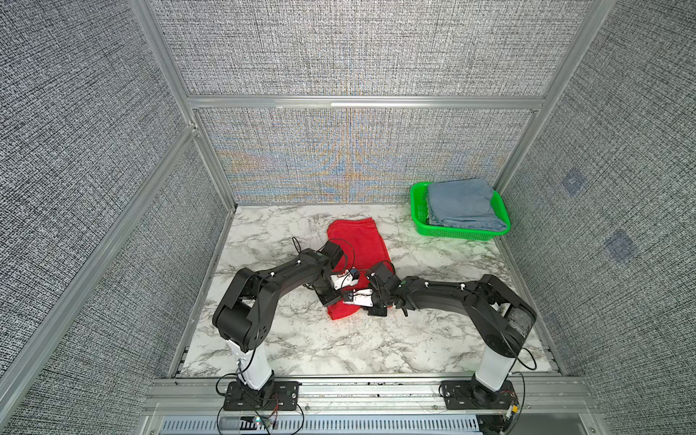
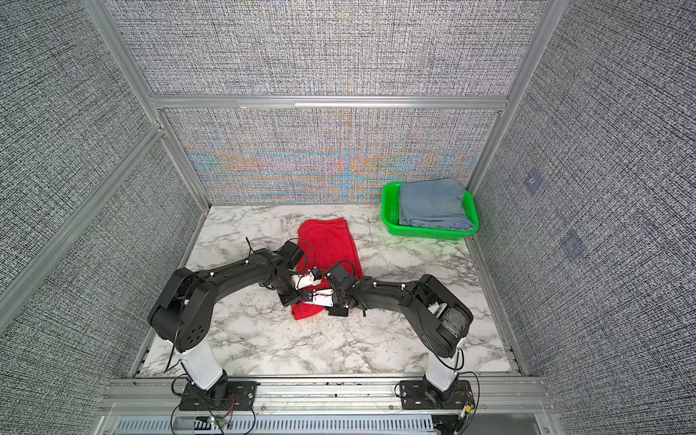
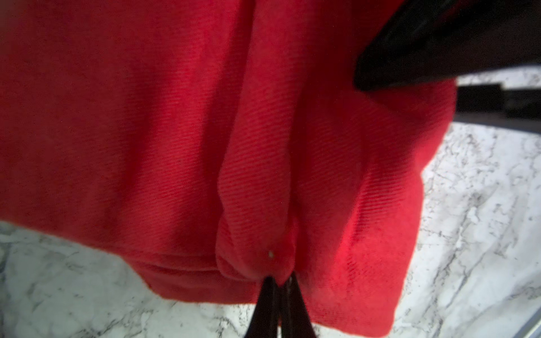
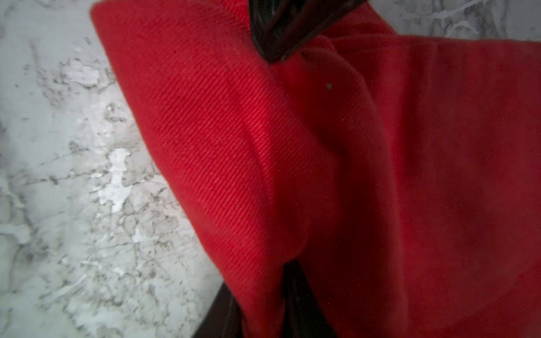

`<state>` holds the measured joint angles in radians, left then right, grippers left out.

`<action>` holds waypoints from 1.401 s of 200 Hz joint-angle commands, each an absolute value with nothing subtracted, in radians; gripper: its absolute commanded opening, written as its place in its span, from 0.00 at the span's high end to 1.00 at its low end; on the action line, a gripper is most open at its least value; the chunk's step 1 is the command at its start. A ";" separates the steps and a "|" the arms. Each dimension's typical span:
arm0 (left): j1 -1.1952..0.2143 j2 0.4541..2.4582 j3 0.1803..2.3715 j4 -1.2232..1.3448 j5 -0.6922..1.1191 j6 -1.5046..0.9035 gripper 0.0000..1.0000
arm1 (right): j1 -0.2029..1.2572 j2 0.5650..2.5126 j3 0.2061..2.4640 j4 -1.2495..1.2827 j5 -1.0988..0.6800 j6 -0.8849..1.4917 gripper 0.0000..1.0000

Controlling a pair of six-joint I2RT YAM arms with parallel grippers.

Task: Roll up the long pants
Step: Roll the long pant at the center of the board.

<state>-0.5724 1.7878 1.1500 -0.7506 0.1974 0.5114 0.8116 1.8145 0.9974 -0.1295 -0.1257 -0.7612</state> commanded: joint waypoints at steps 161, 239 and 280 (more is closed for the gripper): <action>-0.407 1.670 1.261 -0.832 0.264 0.513 0.97 | 0.772 1.939 1.445 -0.970 -0.411 -0.837 1.00; -0.389 1.685 1.301 -0.892 0.367 0.528 0.62 | 0.772 1.942 1.452 -0.957 -0.402 -0.814 1.00; -0.388 1.690 1.305 -0.854 0.369 0.519 0.62 | 0.765 1.991 1.558 -1.123 -0.464 -0.864 1.00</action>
<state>-0.3901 1.6863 1.2972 -0.8684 0.3481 0.5163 0.7708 1.9644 1.4990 -0.9756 -0.3943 -0.8276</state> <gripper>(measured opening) 0.375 0.133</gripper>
